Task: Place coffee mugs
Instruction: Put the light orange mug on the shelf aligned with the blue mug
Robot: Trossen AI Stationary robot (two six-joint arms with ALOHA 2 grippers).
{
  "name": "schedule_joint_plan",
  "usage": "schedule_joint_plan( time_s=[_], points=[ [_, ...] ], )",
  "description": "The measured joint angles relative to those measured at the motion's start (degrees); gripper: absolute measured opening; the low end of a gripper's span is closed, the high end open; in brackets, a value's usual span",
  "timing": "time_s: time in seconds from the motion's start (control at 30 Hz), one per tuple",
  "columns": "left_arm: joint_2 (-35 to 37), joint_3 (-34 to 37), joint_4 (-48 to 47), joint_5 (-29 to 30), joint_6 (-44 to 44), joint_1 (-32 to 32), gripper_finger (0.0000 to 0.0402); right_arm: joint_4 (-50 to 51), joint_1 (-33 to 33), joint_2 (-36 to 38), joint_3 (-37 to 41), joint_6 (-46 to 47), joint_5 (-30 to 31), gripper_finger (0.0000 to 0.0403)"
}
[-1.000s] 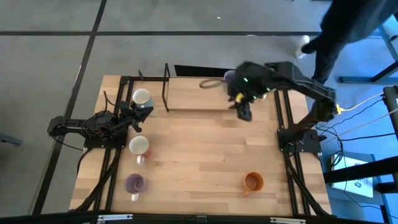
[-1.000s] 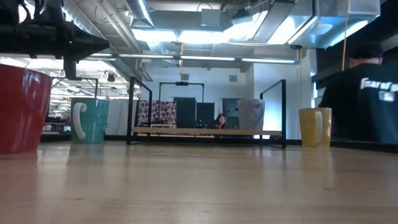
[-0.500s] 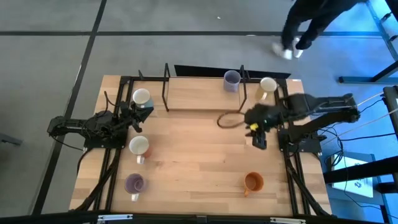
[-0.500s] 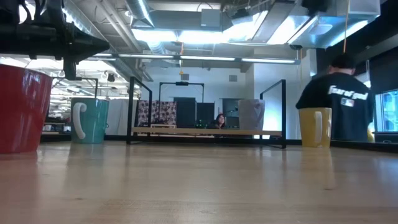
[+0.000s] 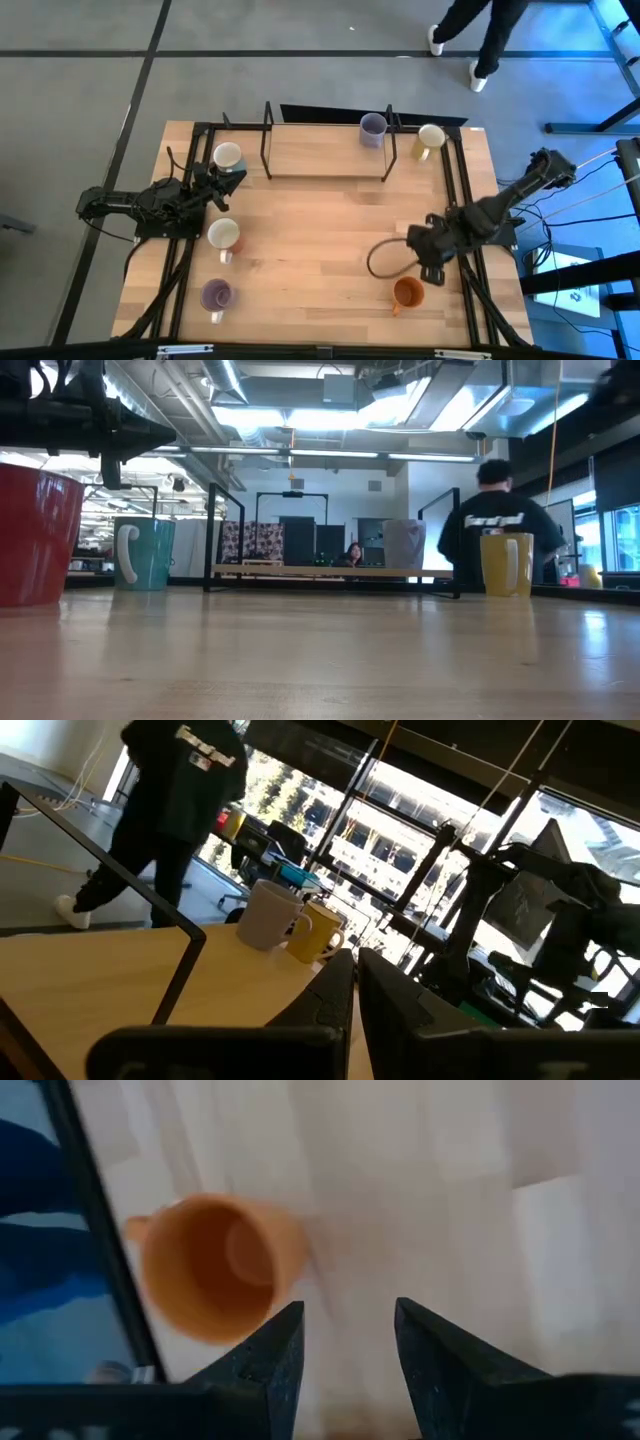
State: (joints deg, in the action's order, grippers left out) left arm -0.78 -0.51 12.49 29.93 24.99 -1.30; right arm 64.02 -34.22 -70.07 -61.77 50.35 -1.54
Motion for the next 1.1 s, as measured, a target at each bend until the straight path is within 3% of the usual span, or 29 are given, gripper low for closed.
schedule_joint_plan(
  time_s=[0.43, 0.73, 1.1],
  points=[
    [0.0, 0.0, 0.0, 1.0, 0.1, 0.0, 0.0014, -15.0, -8.0, -0.3, 10.1, 16.7, 4.0, 0.0145],
    [0.0, 0.0, 0.0, 1.0, 0.4, 0.0, 0.0014, -23.0, -7.9, -0.3, 15.0, 17.3, 4.5, 0.0145],
    [0.0, 0.0, 0.0, 0.9, 0.4, 0.0, 0.0014, -25.6, -7.9, -0.3, 19.4, 22.0, 4.8, 0.0145]
  ],
)
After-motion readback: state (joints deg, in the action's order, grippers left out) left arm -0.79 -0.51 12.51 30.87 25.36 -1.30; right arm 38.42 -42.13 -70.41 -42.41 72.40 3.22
